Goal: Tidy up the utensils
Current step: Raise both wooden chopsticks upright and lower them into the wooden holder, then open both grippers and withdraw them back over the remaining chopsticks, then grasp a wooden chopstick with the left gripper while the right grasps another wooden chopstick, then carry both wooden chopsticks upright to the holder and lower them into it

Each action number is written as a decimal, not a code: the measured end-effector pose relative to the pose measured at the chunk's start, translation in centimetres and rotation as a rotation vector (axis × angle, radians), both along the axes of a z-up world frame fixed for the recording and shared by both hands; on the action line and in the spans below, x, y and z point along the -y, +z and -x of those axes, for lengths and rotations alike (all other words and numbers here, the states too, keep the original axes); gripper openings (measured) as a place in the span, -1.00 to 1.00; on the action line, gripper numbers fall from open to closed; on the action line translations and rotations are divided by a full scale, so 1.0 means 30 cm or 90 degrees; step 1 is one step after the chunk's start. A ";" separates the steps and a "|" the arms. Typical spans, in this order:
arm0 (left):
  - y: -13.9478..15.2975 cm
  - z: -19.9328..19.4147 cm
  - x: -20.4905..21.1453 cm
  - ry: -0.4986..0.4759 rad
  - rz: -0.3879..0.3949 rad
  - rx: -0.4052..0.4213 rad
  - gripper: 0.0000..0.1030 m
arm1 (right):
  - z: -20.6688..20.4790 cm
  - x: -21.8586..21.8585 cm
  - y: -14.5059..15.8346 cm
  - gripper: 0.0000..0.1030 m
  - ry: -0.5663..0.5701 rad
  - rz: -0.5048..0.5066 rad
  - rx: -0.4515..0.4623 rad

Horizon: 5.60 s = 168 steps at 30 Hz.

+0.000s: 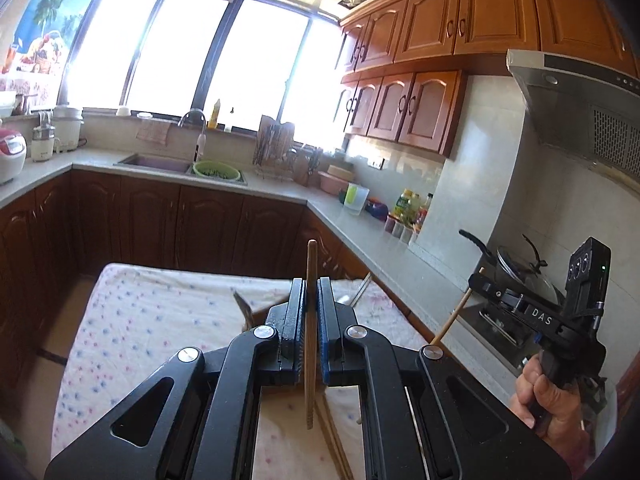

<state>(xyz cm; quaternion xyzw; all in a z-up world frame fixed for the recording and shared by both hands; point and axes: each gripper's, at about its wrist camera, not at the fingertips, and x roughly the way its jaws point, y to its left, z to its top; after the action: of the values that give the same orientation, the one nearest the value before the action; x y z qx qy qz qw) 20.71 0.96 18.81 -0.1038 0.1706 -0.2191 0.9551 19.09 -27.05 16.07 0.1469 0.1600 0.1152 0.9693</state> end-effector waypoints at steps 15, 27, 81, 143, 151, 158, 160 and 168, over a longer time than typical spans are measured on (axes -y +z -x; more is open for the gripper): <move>-0.103 -0.366 -0.033 0.123 0.062 -0.013 -0.91 | -0.348 -0.030 -0.035 -0.90 -0.061 -0.014 0.027; -0.294 -0.362 0.012 0.106 0.005 -0.058 -0.87 | -0.400 -0.034 -0.248 -0.90 -0.062 -0.018 -0.041; -0.628 0.127 0.035 0.076 -0.083 -0.293 0.95 | 0.298 0.216 -0.562 0.89 -0.117 0.005 -0.203; -0.807 -0.284 0.702 -0.173 -0.337 -0.358 -0.88 | -0.111 0.156 -0.768 -0.89 -0.018 0.197 -0.400; -0.653 -0.146 0.622 -0.213 -0.216 -0.327 -0.90 | -0.016 0.177 -0.646 -0.90 -0.008 0.125 -0.354; -0.421 0.023 0.414 -0.224 -0.088 -0.255 -0.90 | 0.145 0.176 -0.416 -0.90 -0.007 0.085 -0.238; -0.382 0.058 0.364 -0.219 -0.065 -0.241 -0.90 | 0.186 0.170 -0.357 -0.90 -0.004 0.081 -0.208; -0.281 0.132 0.203 -0.190 -0.022 -0.198 -0.91 | 0.267 0.139 -0.181 -0.90 -0.015 0.085 -0.116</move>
<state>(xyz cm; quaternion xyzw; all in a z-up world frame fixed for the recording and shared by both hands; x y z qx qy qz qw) 16.75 -5.13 10.37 -0.0938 0.3334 -0.3363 0.8758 11.09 -31.23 10.63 0.0936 0.2529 0.0789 0.9597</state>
